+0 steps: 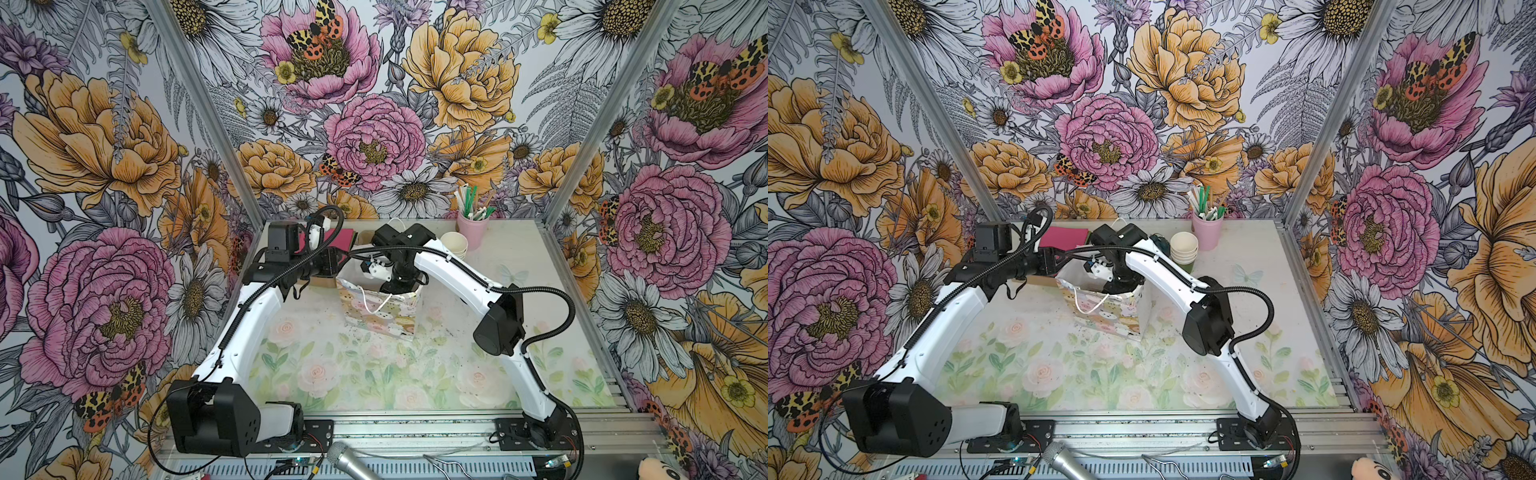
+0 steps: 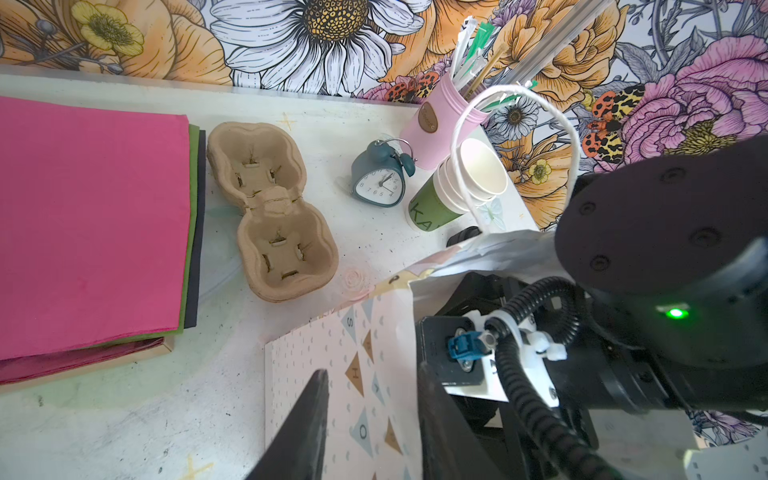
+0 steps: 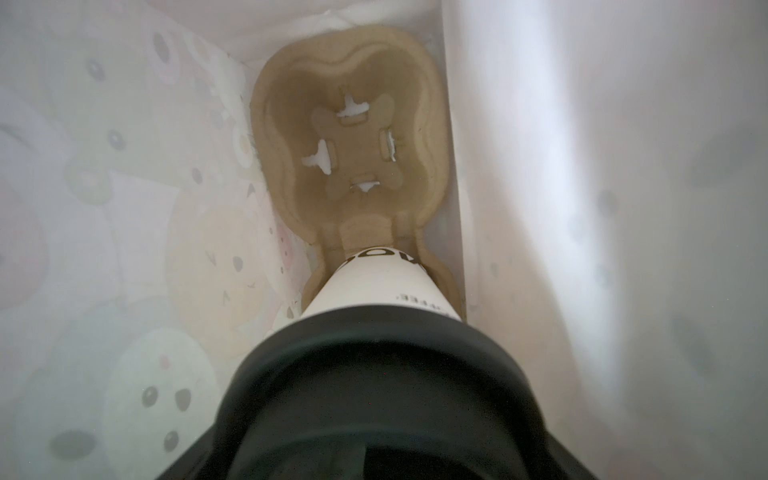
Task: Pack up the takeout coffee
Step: 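Lower the cup into the bag toward the pulp carrier with right gripper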
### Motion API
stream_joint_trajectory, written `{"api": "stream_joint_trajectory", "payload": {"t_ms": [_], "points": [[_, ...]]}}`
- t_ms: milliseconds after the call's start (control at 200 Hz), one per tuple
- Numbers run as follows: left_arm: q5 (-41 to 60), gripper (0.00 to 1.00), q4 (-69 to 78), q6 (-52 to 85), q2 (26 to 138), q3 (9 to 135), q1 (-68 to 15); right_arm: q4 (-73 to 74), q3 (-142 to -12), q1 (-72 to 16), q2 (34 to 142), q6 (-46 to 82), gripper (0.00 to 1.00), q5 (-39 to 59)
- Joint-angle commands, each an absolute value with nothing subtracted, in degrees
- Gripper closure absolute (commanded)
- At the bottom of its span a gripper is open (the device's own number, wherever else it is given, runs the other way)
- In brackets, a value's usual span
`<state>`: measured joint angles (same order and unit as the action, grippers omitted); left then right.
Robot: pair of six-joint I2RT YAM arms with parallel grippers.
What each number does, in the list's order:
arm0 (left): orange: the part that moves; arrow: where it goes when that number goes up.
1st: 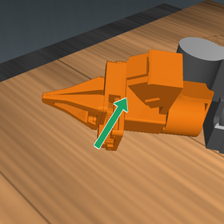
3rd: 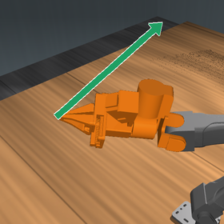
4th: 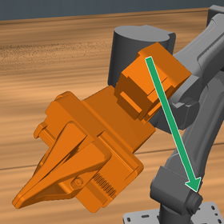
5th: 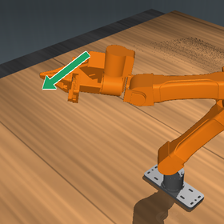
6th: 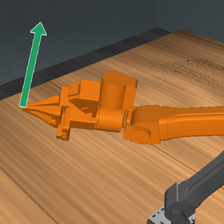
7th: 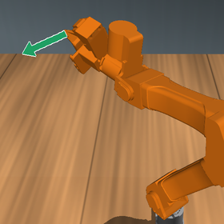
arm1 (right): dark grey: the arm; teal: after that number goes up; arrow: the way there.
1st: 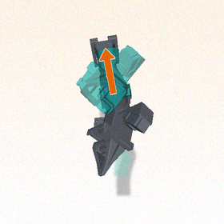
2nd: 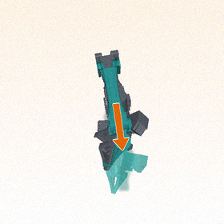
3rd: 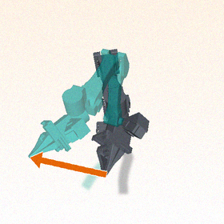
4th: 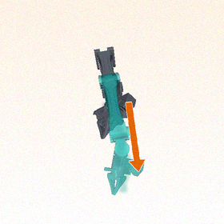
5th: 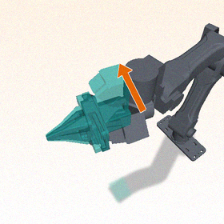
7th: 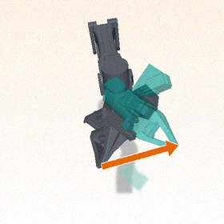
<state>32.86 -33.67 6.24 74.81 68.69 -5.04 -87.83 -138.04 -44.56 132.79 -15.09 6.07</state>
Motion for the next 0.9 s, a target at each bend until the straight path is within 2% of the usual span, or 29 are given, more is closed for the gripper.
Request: {"api": "stream_joint_trajectory", "payload": {"t_ms": [0,510,890], "points": [[32.87,0.63,-33.93,6.37,75.32,70.41,-5.41,-87.73,-136.93,-44.15,134.39,-15.67,0.27,5.38],[32.44,0.62,-33.93,6.50,75.32,70.15,-5.70,-87.64,-137.29,-44.32,133.17,-15.49,0.22,5.56],[32.34,0.62,-33.93,6.50,75.06,70.10,-5.92,-87.54,-137.83,-44.73,131.92,-15.37,0.10,5.10]]}}
